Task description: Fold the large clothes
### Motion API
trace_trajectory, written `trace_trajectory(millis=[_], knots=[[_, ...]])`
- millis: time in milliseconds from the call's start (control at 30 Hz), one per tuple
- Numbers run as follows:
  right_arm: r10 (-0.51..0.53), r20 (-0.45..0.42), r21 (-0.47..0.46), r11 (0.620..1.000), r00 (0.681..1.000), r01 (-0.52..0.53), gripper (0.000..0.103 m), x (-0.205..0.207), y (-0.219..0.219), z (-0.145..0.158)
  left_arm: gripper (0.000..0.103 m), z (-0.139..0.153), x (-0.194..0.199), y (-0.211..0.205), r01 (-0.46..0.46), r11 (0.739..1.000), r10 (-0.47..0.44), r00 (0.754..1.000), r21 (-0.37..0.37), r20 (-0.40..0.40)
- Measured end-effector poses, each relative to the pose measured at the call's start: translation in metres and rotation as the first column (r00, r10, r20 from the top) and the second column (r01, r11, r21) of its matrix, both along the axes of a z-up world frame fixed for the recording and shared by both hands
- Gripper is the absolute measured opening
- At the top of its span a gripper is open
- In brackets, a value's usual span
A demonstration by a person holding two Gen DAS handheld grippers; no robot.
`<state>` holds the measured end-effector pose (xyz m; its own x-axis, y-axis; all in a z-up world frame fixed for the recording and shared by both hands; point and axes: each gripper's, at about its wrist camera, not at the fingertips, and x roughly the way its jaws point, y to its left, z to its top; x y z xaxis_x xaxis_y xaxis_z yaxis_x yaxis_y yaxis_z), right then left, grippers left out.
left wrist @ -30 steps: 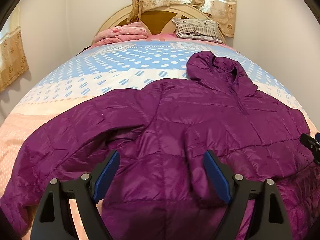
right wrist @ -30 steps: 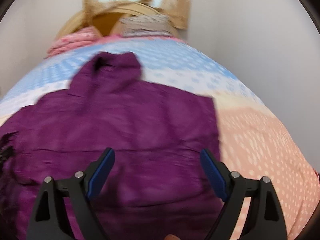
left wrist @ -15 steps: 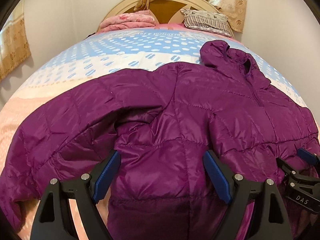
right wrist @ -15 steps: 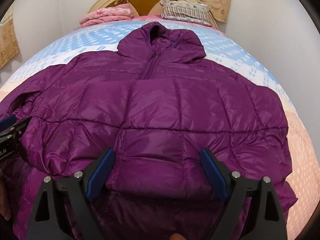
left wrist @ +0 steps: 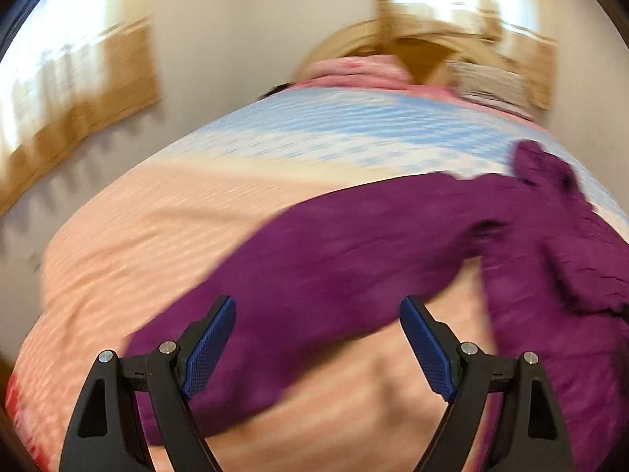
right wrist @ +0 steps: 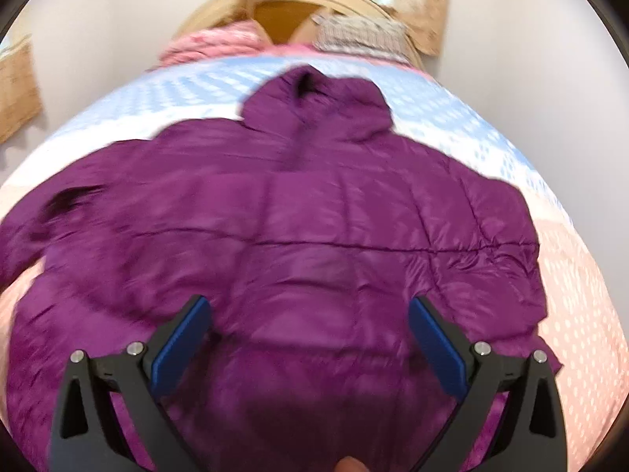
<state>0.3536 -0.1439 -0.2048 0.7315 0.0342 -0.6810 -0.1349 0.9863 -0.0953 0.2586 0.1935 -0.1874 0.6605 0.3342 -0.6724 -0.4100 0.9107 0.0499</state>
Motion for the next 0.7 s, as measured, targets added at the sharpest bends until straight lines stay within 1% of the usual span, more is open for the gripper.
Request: trace_trajectory(millis=[67,133,167,200,333,367,400,433,467,500,533,567,633,667,700], knots=[[0.03,0.022,-0.009,1.0,0.999,-0.029,0.102,-0.019,0.005,0.004,0.085,-0.007,-0.029,0.038,-0.115,0.993,0.115,0.993,0.011,-0.024],[0.051,0.028,0.0,0.999,0.998,-0.051,0.102,-0.033,0.008,0.005,0.085,-0.016,-0.047,0.065,-0.184,0.983,0.183,0.982,-0.013,-0.044],[0.055,0.03,0.008,0.998,0.998,-0.055,0.102,-0.039,0.008,0.006,0.085,-0.022,-0.052,0.074,-0.205,0.978,0.203,0.977,-0.03,-0.057],[0.057,0.032,0.013,0.998,0.998,-0.058,0.102,-0.041,0.008,0.005,0.085,-0.03,-0.058,0.085,-0.23,0.971,0.225,0.971,-0.058,-0.084],[0.057,0.041,0.023,0.998,0.998,-0.058,0.102,-0.053,0.01,0.009,0.085,-0.049,-0.06,0.097,-0.245,0.963,0.232,0.966,-0.115,-0.114],[0.057,0.043,0.026,0.998,0.997,-0.058,0.102,-0.054,0.009,0.01,0.085,-0.051,-0.058,0.095,-0.217,0.966,0.204,0.974,-0.139,-0.103],[0.056,0.046,0.029,0.998,0.997,-0.057,0.102,-0.056,0.008,0.011,0.079,-0.05,-0.056,0.09,-0.188,0.971,0.176,0.98,-0.148,-0.091],[0.054,0.052,0.03,0.998,0.997,-0.056,0.102,-0.058,0.006,0.013,0.072,-0.051,-0.053,0.087,-0.172,0.975,0.161,0.983,-0.138,-0.089],[0.051,0.058,0.029,0.998,0.997,-0.053,0.102,-0.058,0.004,0.015,0.044,-0.053,-0.048,0.084,-0.149,0.98,0.137,0.986,-0.132,-0.095],[0.046,0.059,0.028,0.998,0.997,-0.048,0.102,-0.059,0.002,0.016,0.027,-0.053,-0.045,0.083,-0.124,0.982,0.112,0.99,-0.139,-0.089],[0.04,0.059,0.029,0.999,0.997,-0.042,0.102,-0.058,-0.001,0.017,0.02,-0.05,-0.044,0.083,-0.118,0.984,0.108,0.991,-0.131,-0.083],[0.031,0.06,0.031,0.999,0.998,-0.033,0.102,-0.058,-0.006,0.018,0.007,-0.045,-0.042,0.083,-0.112,0.987,0.104,0.992,-0.114,-0.078],[0.014,0.064,0.031,0.999,0.998,-0.016,0.102,-0.059,-0.016,0.02,0.005,-0.027,-0.041,0.088,-0.13,0.989,0.127,0.991,-0.068,-0.049],[0.001,0.068,0.028,1.0,0.998,-0.002,0.102,-0.059,-0.023,0.021,0.005,-0.013,-0.04,0.093,-0.152,0.988,0.152,0.988,-0.022,-0.018],[-0.009,0.071,0.028,1.0,0.997,0.007,0.102,-0.059,-0.029,0.022,0.005,-0.002,-0.039,0.097,-0.159,0.987,0.159,0.987,-0.001,0.008]])
